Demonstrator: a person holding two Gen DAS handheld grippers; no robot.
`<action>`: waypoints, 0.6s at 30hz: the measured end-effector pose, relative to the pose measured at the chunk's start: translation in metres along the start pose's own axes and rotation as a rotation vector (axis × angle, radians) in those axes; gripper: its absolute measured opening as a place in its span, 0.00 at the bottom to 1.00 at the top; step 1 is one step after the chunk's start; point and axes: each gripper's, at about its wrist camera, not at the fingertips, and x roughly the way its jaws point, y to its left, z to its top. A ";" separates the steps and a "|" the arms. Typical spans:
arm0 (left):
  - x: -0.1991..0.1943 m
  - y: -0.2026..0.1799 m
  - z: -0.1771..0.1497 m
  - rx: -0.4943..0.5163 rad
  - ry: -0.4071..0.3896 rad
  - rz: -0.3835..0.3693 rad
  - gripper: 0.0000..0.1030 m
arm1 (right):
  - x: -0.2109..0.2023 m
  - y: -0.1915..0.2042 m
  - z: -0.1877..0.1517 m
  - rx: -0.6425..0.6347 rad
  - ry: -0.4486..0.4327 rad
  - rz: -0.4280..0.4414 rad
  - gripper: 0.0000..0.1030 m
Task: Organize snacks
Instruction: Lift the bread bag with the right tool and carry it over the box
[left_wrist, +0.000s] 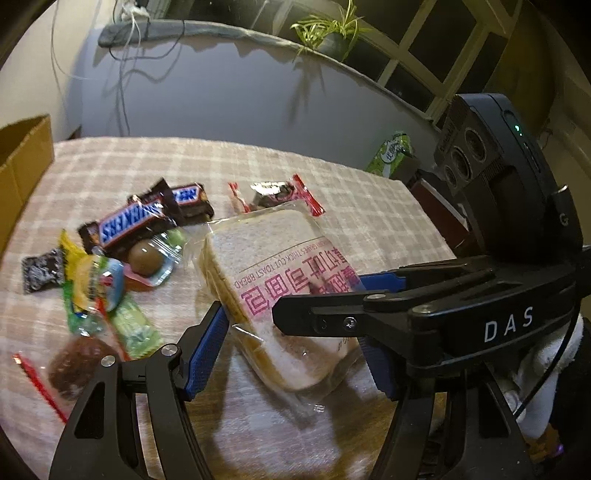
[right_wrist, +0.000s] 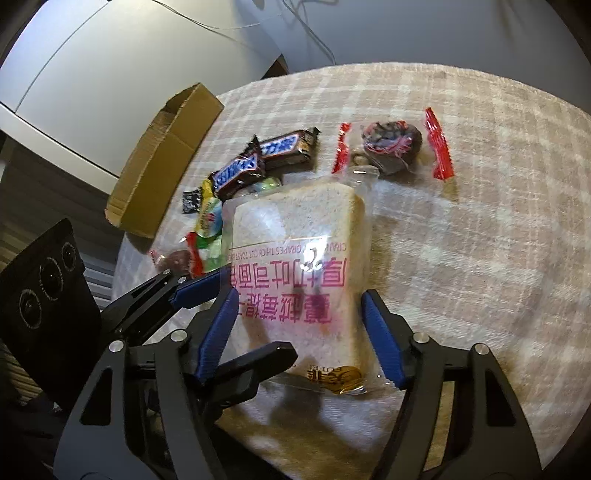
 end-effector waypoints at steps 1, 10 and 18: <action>-0.003 0.001 0.000 0.002 -0.007 0.004 0.67 | -0.001 0.003 0.001 -0.004 -0.004 -0.001 0.68; -0.037 0.014 0.006 0.018 -0.094 0.058 0.67 | -0.001 0.038 0.015 -0.038 -0.031 0.021 0.68; -0.071 0.038 0.014 0.016 -0.173 0.110 0.67 | 0.003 0.081 0.034 -0.089 -0.052 0.052 0.68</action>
